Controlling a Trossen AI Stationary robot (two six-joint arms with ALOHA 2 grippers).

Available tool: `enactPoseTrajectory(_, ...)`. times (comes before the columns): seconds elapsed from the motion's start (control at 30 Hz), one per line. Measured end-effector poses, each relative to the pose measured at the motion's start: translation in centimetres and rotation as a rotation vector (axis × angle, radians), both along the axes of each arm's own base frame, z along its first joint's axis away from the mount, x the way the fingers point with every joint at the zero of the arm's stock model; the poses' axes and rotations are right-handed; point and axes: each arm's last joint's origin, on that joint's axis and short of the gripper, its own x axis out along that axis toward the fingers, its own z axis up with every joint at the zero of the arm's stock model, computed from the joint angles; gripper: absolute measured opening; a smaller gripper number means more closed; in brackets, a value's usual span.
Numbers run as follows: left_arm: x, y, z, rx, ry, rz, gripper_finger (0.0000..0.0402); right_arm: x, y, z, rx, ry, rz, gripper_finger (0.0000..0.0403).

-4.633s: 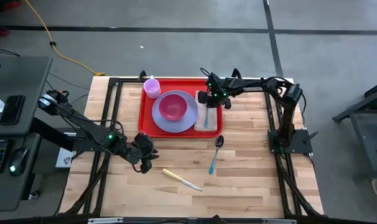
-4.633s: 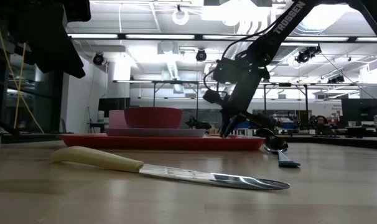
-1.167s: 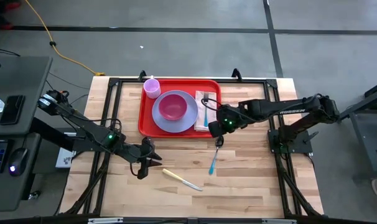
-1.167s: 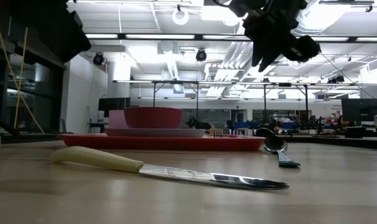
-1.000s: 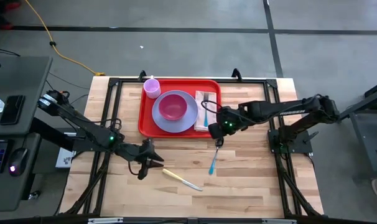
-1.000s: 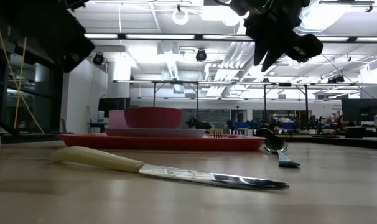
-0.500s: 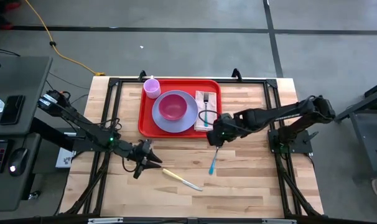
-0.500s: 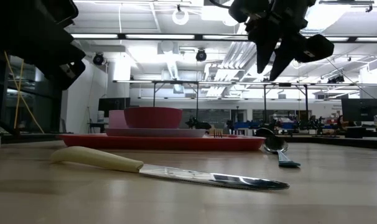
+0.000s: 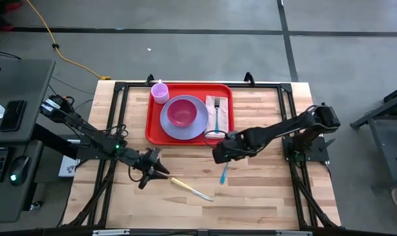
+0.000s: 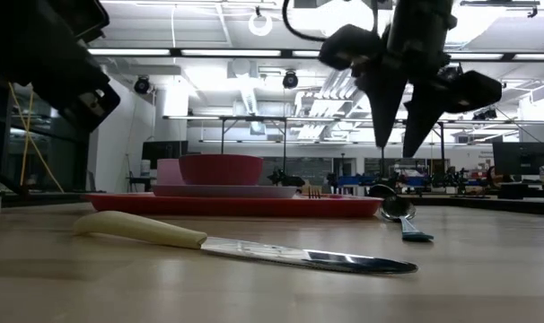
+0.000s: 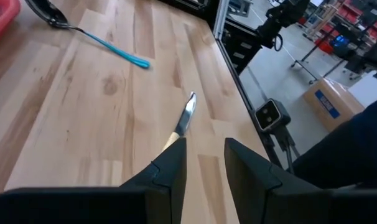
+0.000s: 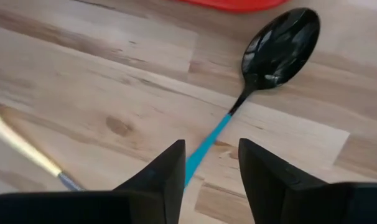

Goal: Set up tray
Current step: Put the blue spoon on the brown napkin

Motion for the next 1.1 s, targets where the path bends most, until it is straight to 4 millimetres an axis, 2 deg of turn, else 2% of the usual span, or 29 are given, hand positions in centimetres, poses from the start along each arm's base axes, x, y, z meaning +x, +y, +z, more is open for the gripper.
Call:
enactPoseTrajectory(0.47, -0.1, -0.2, -0.2, -0.009, 0.028, -0.068, 0.0138, 1.5, 1.2, -4.3, 0.051, 0.112, -0.129, 0.0131)
enactPoseTrajectory(0.93, -0.3, -0.3, -0.4, -0.019, 0.061, -0.138, 0.0138, 1.7, 0.6, -4.8, -0.044, 0.102, -0.236, 0.013)
enactPoseTrajectory(1.1, -0.4, -0.4, -0.5, -0.024, 0.073, -0.171, 0.0138, 1.9, 0.8, -6.4, -0.028, 0.154, -0.269, 0.013)
